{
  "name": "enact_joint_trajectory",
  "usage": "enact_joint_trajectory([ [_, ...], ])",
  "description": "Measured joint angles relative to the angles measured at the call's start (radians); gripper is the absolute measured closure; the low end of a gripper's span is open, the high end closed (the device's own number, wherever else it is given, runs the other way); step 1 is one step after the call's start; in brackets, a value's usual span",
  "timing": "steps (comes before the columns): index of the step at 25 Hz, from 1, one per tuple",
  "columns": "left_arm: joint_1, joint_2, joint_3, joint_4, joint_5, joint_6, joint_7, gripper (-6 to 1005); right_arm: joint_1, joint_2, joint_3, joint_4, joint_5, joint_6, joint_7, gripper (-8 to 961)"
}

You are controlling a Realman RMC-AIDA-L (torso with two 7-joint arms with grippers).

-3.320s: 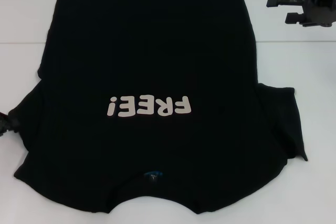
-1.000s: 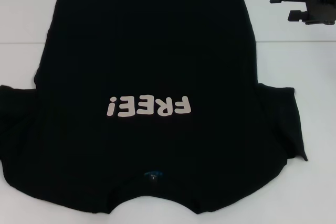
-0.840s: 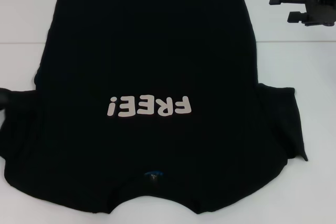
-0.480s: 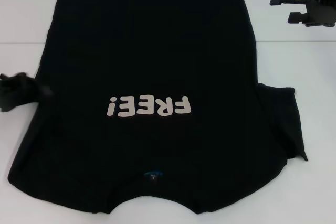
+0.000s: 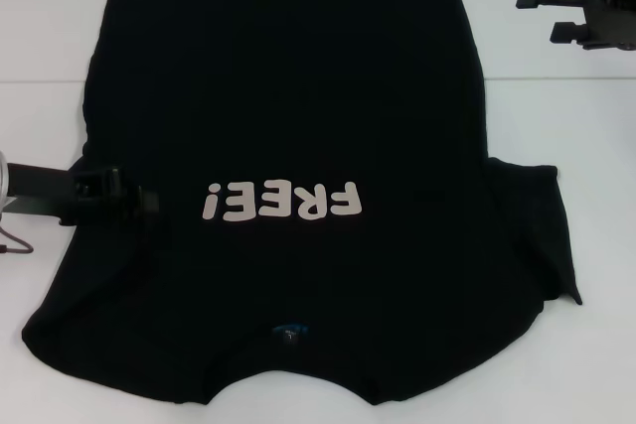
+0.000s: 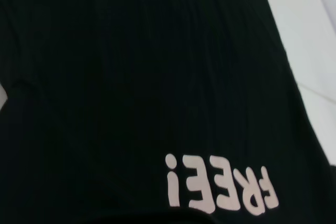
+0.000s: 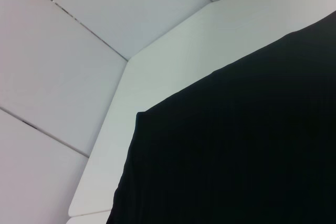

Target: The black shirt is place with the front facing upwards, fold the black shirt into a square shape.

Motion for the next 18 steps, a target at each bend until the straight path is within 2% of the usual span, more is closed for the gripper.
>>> enact_joint_trajectory([
  [5, -0.014, 0.017, 0.047, -0.002, 0.001, 0.017, 0.005, 994, -0.001, -0.002, 0.000, 0.000, 0.000, 0.002, 0.000, 37],
  [9, -0.017, 0.030, 0.068, 0.003, 0.005, 0.049, 0.006, 881, -0.001, -0.003, 0.000, 0.000, 0.000, 0.002, 0.000, 37],
  [11, -0.005, 0.034, 0.032, 0.005, 0.003, 0.053, -0.007, 824, -0.001, -0.003, -0.001, 0.000, -0.001, 0.002, 0.000, 37],
  [15, 0.033, 0.044, -0.106, 0.007, 0.007, 0.049, -0.049, 659, -0.001, -0.003, -0.001, 0.000, -0.001, -0.003, 0.000, 37],
  [18, 0.062, 0.052, -0.139, 0.009, 0.007, 0.035, -0.087, 519, -0.001, -0.003, -0.001, 0.000, -0.001, -0.004, 0.000, 37],
])
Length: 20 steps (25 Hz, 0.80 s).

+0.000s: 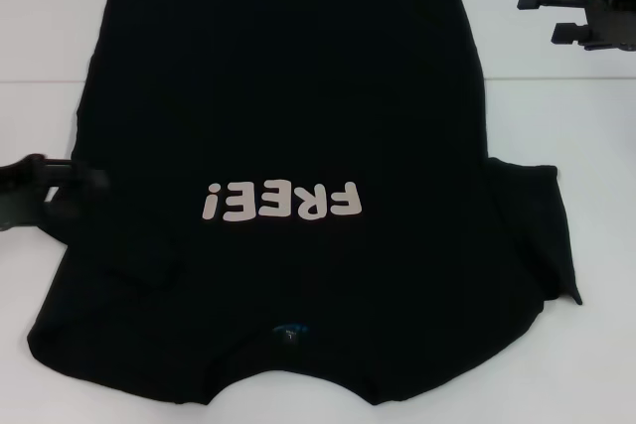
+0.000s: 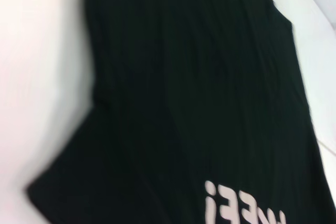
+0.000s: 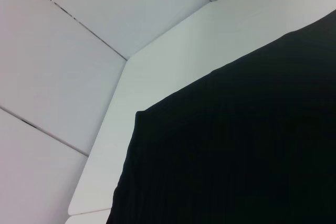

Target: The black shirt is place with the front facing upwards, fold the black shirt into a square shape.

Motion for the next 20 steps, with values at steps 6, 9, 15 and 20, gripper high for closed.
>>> enact_joint_trajectory([
  [6, 0.040, 0.005, -0.024, -0.015, 0.003, -0.053, -0.034, 288, 0.000, 0.000, 0.000, 0.000, 0.000, -0.002, 0.000, 37],
  [9, 0.047, 0.000, -0.022, -0.052, 0.003, -0.113, -0.046, 205, 0.000, 0.001, 0.000, 0.000, 0.001, -0.002, 0.000, 37],
  [15, 0.044, -0.023, -0.023, -0.107, -0.004, -0.268, -0.027, 131, 0.000, 0.002, 0.000, 0.001, 0.001, -0.001, 0.000, 37],
  [20, 0.038, -0.029, -0.024, -0.106, -0.014, -0.327, 0.002, 123, -0.001, 0.003, 0.000, 0.009, 0.001, 0.003, 0.000, 37],
])
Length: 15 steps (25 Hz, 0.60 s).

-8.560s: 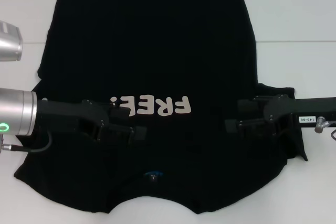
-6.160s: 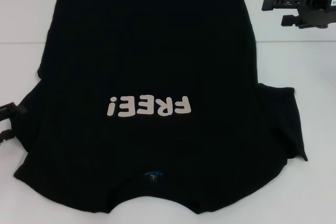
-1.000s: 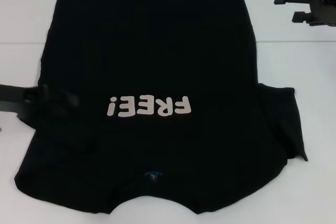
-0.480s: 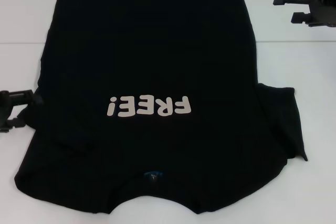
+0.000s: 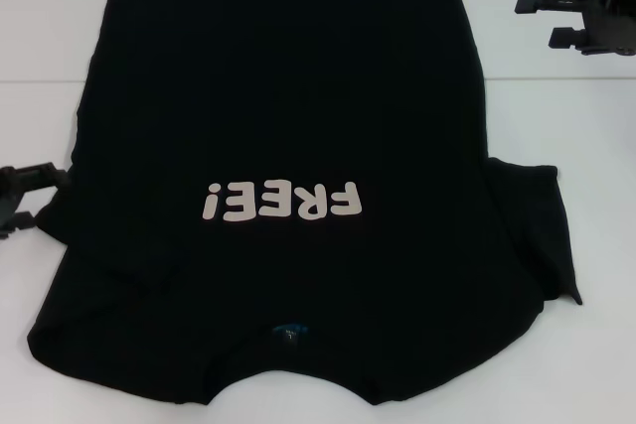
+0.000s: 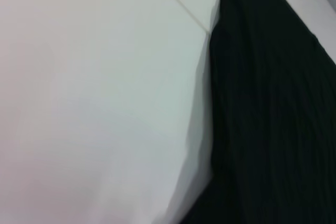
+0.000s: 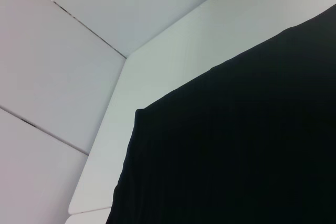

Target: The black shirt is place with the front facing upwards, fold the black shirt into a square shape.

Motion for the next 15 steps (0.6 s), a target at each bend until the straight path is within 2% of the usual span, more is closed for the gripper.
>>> enact_joint_trajectory([
  [15, -0.025, -0.003, 0.020, -0.021, 0.004, -0.114, 0.116, 123, -0.005, 0.000, 0.000, 0.003, 0.000, 0.003, 0.000, 44],
])
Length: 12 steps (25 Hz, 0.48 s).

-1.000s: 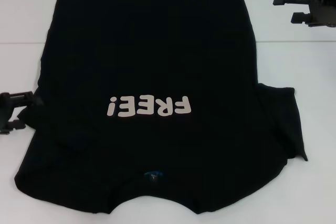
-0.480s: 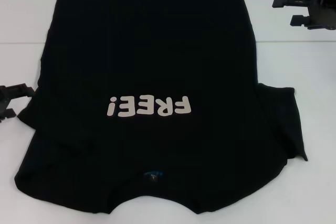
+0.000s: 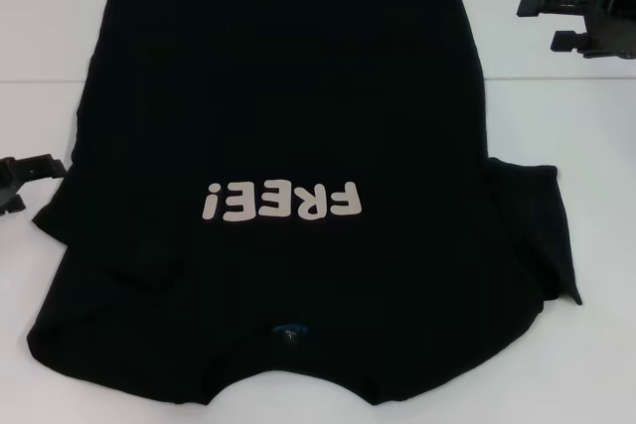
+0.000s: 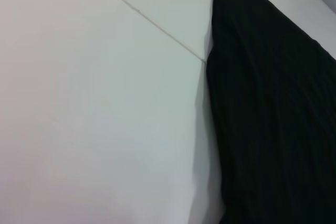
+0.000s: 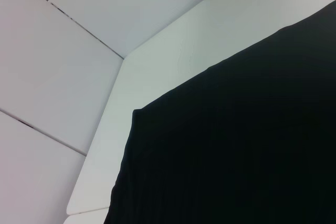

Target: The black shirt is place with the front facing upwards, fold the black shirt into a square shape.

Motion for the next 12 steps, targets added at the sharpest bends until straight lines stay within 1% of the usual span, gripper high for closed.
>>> enact_joint_trajectory([
  [6, -0.009, -0.010, 0.002, -0.004, 0.000, -0.026, 0.065, 122, 0.000, 0.000, 0.000, 0.000, 0.000, 0.001, 0.000, 50],
  [12, -0.013, -0.012, 0.017, -0.013, 0.004, -0.046, 0.082, 122, 0.000, -0.001, 0.000, 0.000, 0.000, 0.001, 0.000, 55],
])
